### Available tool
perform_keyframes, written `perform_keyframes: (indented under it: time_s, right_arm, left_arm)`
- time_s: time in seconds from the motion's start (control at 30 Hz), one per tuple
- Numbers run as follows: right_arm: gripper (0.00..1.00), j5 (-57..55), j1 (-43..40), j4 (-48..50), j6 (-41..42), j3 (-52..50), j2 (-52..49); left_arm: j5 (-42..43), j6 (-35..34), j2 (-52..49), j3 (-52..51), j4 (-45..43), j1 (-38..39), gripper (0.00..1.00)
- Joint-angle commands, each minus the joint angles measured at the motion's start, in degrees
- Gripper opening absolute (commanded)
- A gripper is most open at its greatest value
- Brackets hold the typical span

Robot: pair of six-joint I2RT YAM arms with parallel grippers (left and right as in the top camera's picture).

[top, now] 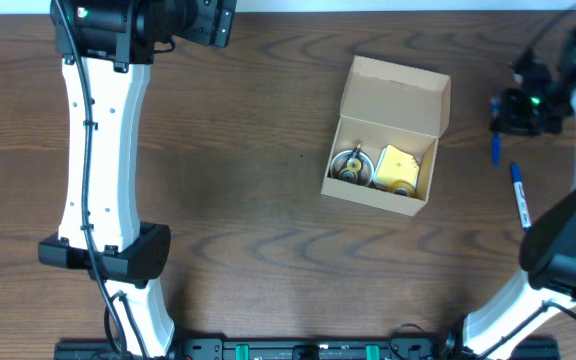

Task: Pack container
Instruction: 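Grasp the blue pen with right gripper, then carry blue pen into the box and release it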

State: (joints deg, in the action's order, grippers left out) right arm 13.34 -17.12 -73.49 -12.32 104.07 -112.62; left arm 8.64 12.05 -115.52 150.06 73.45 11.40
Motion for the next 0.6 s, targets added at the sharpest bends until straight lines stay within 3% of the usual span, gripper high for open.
perform_keyframes:
  time_s: [0.0,0.2,0.3,0.57]
  right_arm:
    - [0.07,1.1,5.8,-1.1,-3.7,3.4,0.0]
    - [0.04,1.0,17.7,-3.0,-10.3,6.2,0.0]
    - [0.01,1.1,22.3,-4.5,-17.4,6.3,0.0]
    - [0.01,5.0,27.2,-11.0,-32.9,5.9,0.0]
  left_arm:
    - [0.4,-0.1,0.8,0.8,0.0,-0.1,0.86]
    - [0.4,0.0,0.8,0.8,0.0,-0.1,0.85]
    - [0.4,0.0,0.8,0.8,0.0,-0.1,0.85]
    - [-0.4,0.0,0.8,0.8,0.1,-0.1,0.84]
